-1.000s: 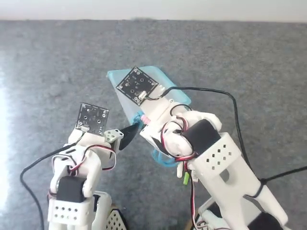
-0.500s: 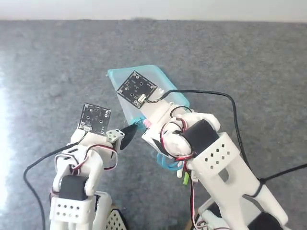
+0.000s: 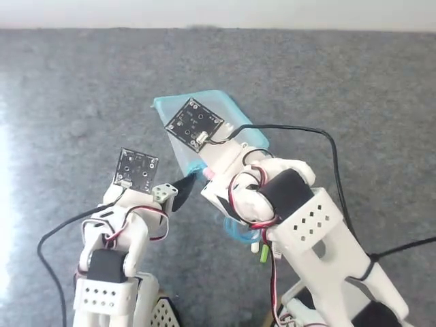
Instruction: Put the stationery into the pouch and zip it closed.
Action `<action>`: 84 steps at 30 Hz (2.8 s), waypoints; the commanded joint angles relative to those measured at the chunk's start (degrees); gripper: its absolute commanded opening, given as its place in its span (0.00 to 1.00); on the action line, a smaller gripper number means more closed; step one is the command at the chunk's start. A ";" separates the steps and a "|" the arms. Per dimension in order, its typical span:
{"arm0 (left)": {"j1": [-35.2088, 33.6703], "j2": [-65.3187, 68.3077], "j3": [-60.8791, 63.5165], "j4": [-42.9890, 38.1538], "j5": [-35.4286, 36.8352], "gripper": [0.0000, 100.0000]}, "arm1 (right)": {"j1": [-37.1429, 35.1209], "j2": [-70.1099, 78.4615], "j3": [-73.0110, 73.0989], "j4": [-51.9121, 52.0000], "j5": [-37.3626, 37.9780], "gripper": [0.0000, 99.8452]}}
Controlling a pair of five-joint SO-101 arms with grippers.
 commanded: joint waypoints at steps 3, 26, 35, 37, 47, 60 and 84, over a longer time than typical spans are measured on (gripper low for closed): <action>0.09 -0.35 -0.22 -2.29 -0.70 0.28 | -0.66 -2.07 -5.19 1.36 0.97 0.01; 0.18 -0.79 -0.04 -3.69 -0.88 0.02 | -6.46 -2.07 5.63 2.33 5.36 0.01; -0.26 -0.44 -0.04 -3.69 -0.79 0.01 | 3.12 -2.24 5.89 2.42 5.45 0.01; -0.35 -0.35 0.04 -3.60 -0.79 0.01 | 4.70 -2.24 5.89 2.42 6.95 0.01; -8.97 -0.70 0.04 -1.14 1.05 0.01 | 18.77 -1.98 5.89 2.15 11.87 0.01; -9.32 -0.70 0.04 0.79 1.32 0.01 | 15.78 4.44 5.89 0.13 11.16 0.03; -19.08 -0.35 -0.22 -2.46 5.80 0.01 | 18.24 -4.53 38.33 -17.54 -8.79 0.42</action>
